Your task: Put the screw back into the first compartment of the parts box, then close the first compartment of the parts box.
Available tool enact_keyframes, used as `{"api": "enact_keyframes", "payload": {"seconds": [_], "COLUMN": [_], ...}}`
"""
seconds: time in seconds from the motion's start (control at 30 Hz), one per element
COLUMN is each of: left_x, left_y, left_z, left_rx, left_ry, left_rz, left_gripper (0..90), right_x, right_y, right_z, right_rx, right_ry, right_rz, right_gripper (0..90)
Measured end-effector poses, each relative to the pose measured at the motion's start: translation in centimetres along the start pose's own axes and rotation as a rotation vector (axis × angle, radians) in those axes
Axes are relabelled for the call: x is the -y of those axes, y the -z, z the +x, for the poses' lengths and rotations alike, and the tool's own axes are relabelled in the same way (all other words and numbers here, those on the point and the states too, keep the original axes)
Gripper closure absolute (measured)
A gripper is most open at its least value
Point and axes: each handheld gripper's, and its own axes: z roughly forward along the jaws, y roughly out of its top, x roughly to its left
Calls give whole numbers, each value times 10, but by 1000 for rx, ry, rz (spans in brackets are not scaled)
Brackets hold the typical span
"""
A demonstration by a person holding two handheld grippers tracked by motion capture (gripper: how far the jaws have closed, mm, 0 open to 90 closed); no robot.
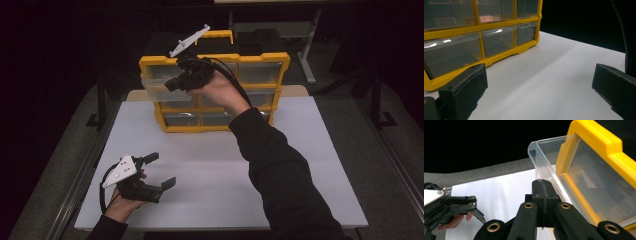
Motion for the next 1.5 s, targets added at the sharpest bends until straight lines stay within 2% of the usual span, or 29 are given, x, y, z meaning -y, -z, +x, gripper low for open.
{"api": "enact_keyframes", "payload": {"seconds": [0.43,0.67,0.97,1.23,1.5], "left_x": [0,1,1,1,2], "left_y": [2,3,5,6,7], "left_z": [0,-1,1,1,0], "left_rx": [-1,-7,-11,-14,-18], "left_ry": [6,9,-2,1,7], "left_rz": [-2,-5,-7,-9,-5], "left_gripper": [0,0,0,0,0], "right_x": [-6,-8,-10,-9,2], "right_y": [-8,-11,-15,-16,-6], "right_z": [-17,-25,-36,-39,-32], "right_rx": [46,66,84,89,74], "right_ry": [-34,-33,-53,-55,-63], "right_rz": [1,6,-3,-12,-23], "right_gripper": [900,900,900,900,886]}}
